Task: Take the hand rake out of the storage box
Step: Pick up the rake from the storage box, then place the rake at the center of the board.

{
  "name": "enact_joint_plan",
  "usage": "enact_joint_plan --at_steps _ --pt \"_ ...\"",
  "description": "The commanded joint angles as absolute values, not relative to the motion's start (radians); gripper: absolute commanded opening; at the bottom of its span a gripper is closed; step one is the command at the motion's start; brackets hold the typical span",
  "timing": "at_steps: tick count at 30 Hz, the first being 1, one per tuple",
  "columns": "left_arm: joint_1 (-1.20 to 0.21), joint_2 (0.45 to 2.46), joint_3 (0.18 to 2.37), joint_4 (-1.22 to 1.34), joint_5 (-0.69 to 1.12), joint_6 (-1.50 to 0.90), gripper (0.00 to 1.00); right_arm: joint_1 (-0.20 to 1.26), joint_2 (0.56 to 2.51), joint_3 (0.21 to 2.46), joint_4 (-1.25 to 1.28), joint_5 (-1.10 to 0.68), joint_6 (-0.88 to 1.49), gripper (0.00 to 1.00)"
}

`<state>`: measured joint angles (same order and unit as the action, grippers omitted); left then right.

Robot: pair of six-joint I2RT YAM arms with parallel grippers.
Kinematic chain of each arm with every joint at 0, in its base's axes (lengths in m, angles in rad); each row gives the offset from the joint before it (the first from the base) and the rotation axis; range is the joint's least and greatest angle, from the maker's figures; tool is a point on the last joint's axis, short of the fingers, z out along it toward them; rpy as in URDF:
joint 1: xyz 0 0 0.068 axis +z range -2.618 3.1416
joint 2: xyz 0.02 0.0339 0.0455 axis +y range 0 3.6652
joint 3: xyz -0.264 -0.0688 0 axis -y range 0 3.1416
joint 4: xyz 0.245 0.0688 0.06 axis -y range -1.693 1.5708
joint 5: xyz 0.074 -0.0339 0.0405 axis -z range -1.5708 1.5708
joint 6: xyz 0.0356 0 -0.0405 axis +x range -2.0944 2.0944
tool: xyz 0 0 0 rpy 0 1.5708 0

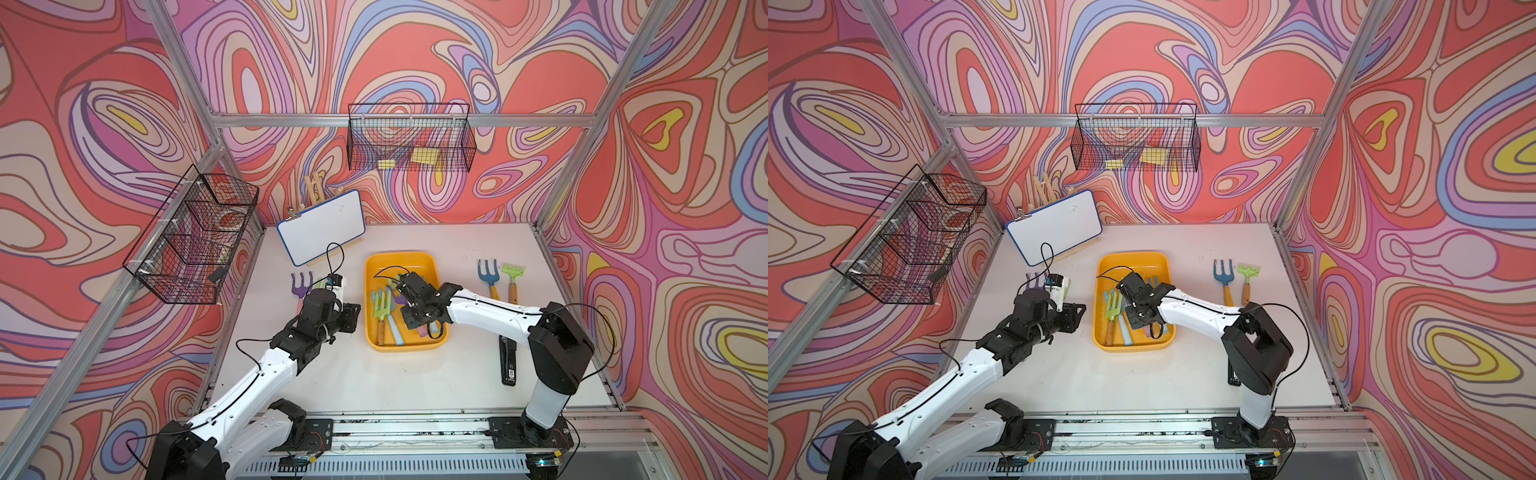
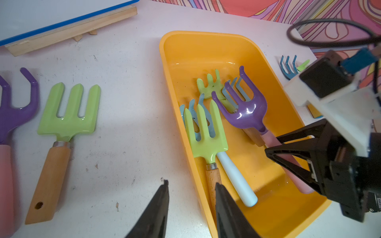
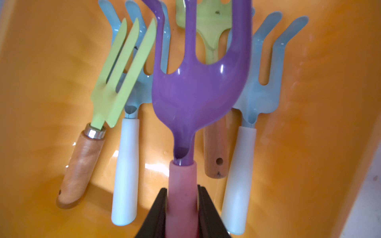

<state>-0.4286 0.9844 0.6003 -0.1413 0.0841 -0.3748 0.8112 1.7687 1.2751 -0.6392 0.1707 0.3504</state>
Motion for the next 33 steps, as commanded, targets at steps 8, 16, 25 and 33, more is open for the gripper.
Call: enact_joint_plan --at_steps 8,16,25,33 --pt "-0.432 0.989 0.591 -0.114 0.095 -0.374 0.41 0.814 1.662 1.253 -0.572 0.259 0.345 0.22" --pt "-0.433 0.991 0.593 -0.111 0.101 -0.374 0.41 0.814 1.570 1.221 -0.515 0.288 0.321 0.22" --pt "-0.432 0.994 0.592 -0.109 0.108 -0.375 0.41 0.775 1.503 1.228 -0.549 0.305 0.274 0.23" --pt "-0.433 0.989 0.593 -0.112 0.112 -0.376 0.41 0.696 1.425 1.200 -0.574 0.278 0.252 0.22"
